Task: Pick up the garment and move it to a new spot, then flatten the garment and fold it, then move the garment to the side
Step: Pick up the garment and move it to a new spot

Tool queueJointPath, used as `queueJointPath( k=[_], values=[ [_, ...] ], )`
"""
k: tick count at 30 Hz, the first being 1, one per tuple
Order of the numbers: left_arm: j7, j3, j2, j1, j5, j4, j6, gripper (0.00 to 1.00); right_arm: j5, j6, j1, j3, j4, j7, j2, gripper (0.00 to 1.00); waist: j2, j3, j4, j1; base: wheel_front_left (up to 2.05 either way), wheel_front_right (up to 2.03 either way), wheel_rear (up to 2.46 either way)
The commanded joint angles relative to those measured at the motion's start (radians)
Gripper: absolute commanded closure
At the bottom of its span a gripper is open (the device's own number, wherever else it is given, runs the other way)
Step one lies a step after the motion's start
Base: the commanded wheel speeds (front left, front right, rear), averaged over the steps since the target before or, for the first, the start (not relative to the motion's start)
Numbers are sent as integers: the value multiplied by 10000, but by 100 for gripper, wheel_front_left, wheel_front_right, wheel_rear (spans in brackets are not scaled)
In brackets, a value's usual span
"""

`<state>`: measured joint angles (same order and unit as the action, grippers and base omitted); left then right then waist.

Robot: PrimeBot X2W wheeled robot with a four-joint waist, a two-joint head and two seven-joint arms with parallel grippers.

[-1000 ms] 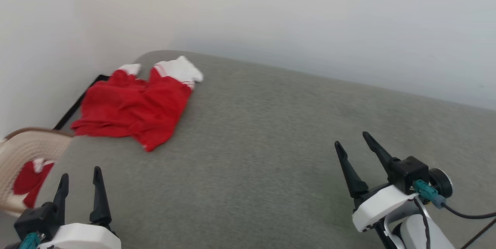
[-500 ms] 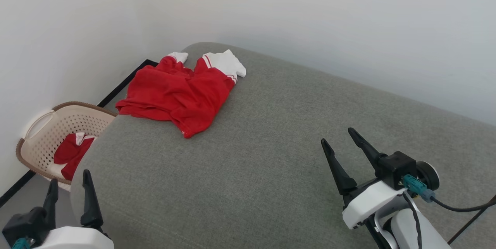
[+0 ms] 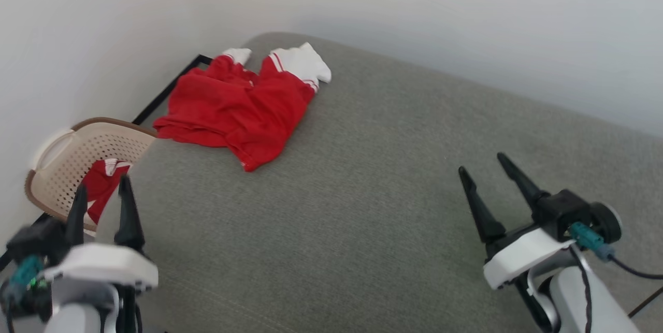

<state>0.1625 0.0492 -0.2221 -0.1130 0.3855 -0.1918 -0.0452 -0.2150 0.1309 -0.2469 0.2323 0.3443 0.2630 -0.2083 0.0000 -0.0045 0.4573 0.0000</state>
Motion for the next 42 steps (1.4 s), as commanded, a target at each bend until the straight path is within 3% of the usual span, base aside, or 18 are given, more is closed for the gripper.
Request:
queueJointPath(
  k=[1, 12, 23, 29, 35, 42],
  values=[
    [-24, -25, -38, -213, 77, -77, 56, 0, 9, -3, -146, -10, -71, 15, -56, 0, 0, 211, -185, 0, 0, 0, 0],
    [18, -102, -586, -3427, 387, -2613, 782, 0, 340, -3, -825, -146, -887, -385, -540, 0, 0, 1954, -1269, 0, 0, 0, 0],
    [-789, -338, -1303, -7036, 874, -6411, 1500, 0, 624, -1, -1464, -266, -1924, -828, -904, 0, 0, 3878, -2179, 0, 0, 0, 0],
    [-2291, -413, -1710, -8590, 1243, -8287, 1606, 0, 721, -1, -1772, -252, -2443, -1073, -1015, 0, 0, 4774, -2536, 0, 0, 0, 0],
    [-4436, -860, -1911, -9658, 1183, -9789, 1678, 0, 861, -3, -1892, -373, -2972, -1345, -1098, 0, 0, 5526, -2803, 0, 0, 0, 0],
    [-6968, -1263, -1416, -9790, 1214, -10923, 1527, 0, 947, -1, -1760, -535, -3374, -1560, -1070, 0, 0, 6020, -2925, 0, 0, 0, 0]
  ],
)
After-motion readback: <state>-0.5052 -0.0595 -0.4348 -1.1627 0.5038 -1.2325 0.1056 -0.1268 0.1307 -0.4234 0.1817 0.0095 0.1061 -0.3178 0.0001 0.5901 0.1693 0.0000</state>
